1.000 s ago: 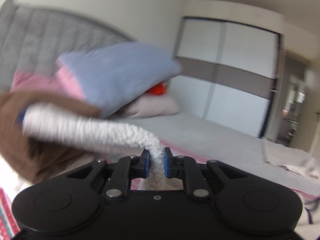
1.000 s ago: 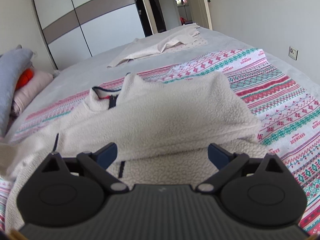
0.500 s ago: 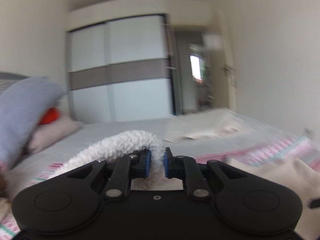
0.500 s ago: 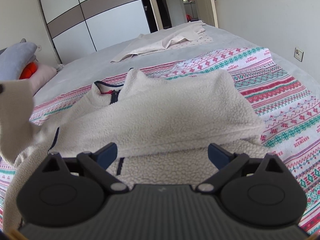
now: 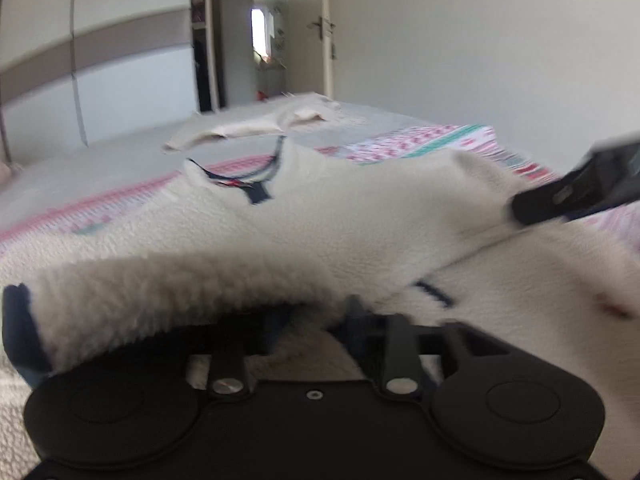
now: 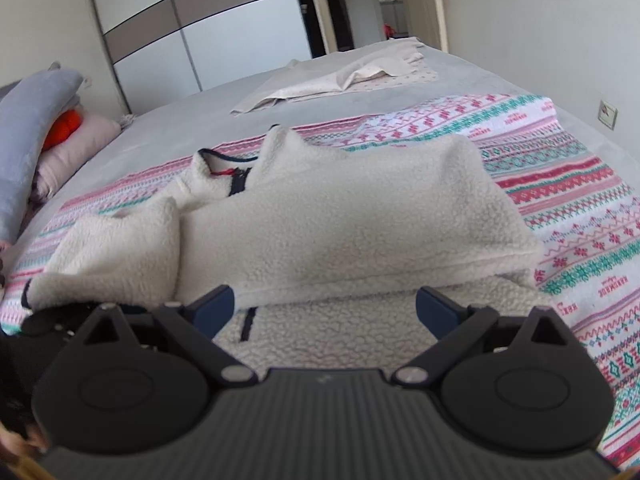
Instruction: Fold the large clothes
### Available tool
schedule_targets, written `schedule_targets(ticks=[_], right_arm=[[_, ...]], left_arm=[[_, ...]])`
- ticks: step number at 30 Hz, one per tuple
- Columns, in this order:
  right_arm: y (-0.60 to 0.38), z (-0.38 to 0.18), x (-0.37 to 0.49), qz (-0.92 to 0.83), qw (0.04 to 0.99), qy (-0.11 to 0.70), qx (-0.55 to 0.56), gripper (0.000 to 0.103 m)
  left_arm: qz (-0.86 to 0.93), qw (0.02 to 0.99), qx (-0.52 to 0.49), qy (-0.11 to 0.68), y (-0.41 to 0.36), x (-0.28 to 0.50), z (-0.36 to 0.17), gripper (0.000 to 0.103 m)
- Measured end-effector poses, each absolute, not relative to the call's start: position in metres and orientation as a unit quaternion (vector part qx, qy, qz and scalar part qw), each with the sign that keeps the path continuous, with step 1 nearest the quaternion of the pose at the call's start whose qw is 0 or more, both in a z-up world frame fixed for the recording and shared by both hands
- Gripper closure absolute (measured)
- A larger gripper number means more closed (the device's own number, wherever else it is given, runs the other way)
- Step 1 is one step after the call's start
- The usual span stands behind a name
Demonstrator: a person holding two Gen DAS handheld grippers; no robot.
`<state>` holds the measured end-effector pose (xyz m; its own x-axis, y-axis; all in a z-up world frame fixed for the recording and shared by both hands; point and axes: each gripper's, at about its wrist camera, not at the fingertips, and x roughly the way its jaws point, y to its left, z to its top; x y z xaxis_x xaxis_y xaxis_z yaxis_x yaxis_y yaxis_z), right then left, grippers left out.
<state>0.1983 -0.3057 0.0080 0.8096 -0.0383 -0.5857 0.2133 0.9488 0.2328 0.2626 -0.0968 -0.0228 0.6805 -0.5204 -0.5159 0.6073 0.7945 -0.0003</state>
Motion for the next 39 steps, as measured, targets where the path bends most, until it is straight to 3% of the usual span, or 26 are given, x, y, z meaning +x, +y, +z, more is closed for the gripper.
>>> schedule_targets(ticks=[2,7,15,22,25,26,27,28,30,32,35,37,39], right_arm=[[-0.301,0.008,0.199,-0.057,0.943,0.298,0.136,0.004],[-0.278,0.016,0.195,-0.017,0.959,0.267,0.095,0.004],[-0.191,0.026,0.184,0.085,0.972,0.215,-0.047,0.004],[-0.087,-0.001,0.207,0.11,0.928,0.209,-0.289,0.008],[-0.061,-0.019,0.231,0.09,0.905,0.196,-0.367,0.022],[-0.057,-0.022,0.24,0.089,0.901,0.195,-0.376,0.041],[-0.056,-0.022,0.248,0.093,0.901,0.201,-0.373,0.074],[-0.058,-0.018,0.257,0.1,0.904,0.214,-0.356,0.084],[-0.077,-0.002,0.269,0.106,0.926,0.229,-0.281,0.087],[-0.11,0.02,0.271,0.087,0.954,0.218,-0.186,0.088],[-0.178,0.041,0.269,0.033,0.977,0.207,-0.044,0.088],[-0.23,0.044,0.264,0.001,0.975,0.213,0.058,0.087],[-0.284,0.036,0.253,-0.005,0.96,0.22,0.17,0.078]], left_arm=[[-0.338,0.9,0.081,0.263,-0.087,0.248,-0.009,0.021],[-0.357,0.894,0.125,0.242,-0.041,0.207,0.017,0.003],[-0.281,0.931,0.069,0.221,0.037,0.222,0.03,0.0],[-0.221,0.946,0.034,0.233,0.069,0.257,0.025,0.0],[-0.2,0.951,0.019,0.235,0.078,0.269,0.02,0.0],[-0.192,0.953,0.013,0.234,0.081,0.272,0.019,0.001],[-0.186,0.954,0.003,0.235,0.085,0.275,0.018,0.001],[-0.184,0.954,-0.012,0.235,0.089,0.279,0.016,0.002],[-0.185,0.954,-0.043,0.232,0.095,0.285,0.012,0.006],[-0.185,0.952,-0.057,0.235,0.097,0.291,0.009,0.021],[-0.174,0.952,-0.05,0.248,0.093,0.297,0.001,0.031],[-0.172,0.951,-0.046,0.254,0.089,0.3,-0.004,0.034],[-0.176,0.95,-0.038,0.256,0.084,0.3,-0.008,0.034]])
